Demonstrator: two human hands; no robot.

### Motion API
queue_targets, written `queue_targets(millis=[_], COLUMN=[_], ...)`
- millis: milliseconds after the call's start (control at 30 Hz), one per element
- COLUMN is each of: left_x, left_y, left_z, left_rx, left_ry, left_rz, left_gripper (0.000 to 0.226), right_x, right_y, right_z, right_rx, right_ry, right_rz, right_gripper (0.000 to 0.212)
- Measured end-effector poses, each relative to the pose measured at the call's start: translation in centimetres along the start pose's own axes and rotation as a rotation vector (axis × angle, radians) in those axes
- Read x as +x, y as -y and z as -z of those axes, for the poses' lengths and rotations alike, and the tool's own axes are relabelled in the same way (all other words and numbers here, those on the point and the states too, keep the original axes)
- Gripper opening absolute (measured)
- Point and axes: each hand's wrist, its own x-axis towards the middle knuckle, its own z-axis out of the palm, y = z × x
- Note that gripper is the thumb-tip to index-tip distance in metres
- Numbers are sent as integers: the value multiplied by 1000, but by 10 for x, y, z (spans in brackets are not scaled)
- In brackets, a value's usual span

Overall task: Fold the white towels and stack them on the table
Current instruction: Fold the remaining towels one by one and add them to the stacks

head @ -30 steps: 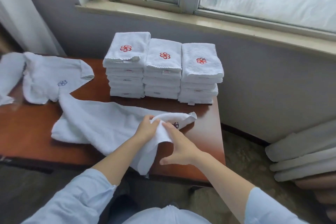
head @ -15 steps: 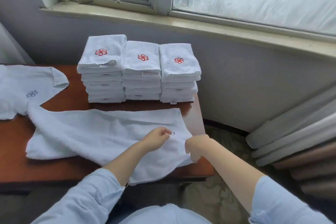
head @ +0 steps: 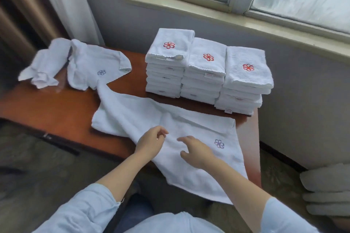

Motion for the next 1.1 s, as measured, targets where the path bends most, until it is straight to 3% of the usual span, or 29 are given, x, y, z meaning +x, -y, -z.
queue_targets(millis=[167, 300, 567, 700, 867, 933, 1000, 1100], left_x=[-10, -3, 54, 84, 103, 111, 120, 134], left_y=[57, 99, 171, 184, 178, 165, 147, 116], left_z=[60, 103, 153, 160, 182, 199, 216, 241], left_rx=[70, 169, 640, 694, 418, 343, 257, 143], left_ry=[-163, -154, 171, 129, 237, 268, 256, 154], left_rz=[122, 138, -200, -356, -479, -487, -471, -439], left_gripper=[24, 26, 52, 28, 11, 8, 12, 27], right_x=[32, 64, 121, 134, 141, 145, 149, 151], right_y=[70, 127, 169, 182, 194, 194, 193, 200], right_z=[-24, -42, -76, -93, -99, -91, -79, -56], right_rx=[162, 173, -91, -216, -165, -115, -103, 35], right_ry=[-54, -27, 37, -34, -181, -270, -387, -522], right_rz=[146, 192, 29, -51, -187, -230, -226, -120], right_gripper=[42, 40, 59, 61, 61, 49, 29, 27])
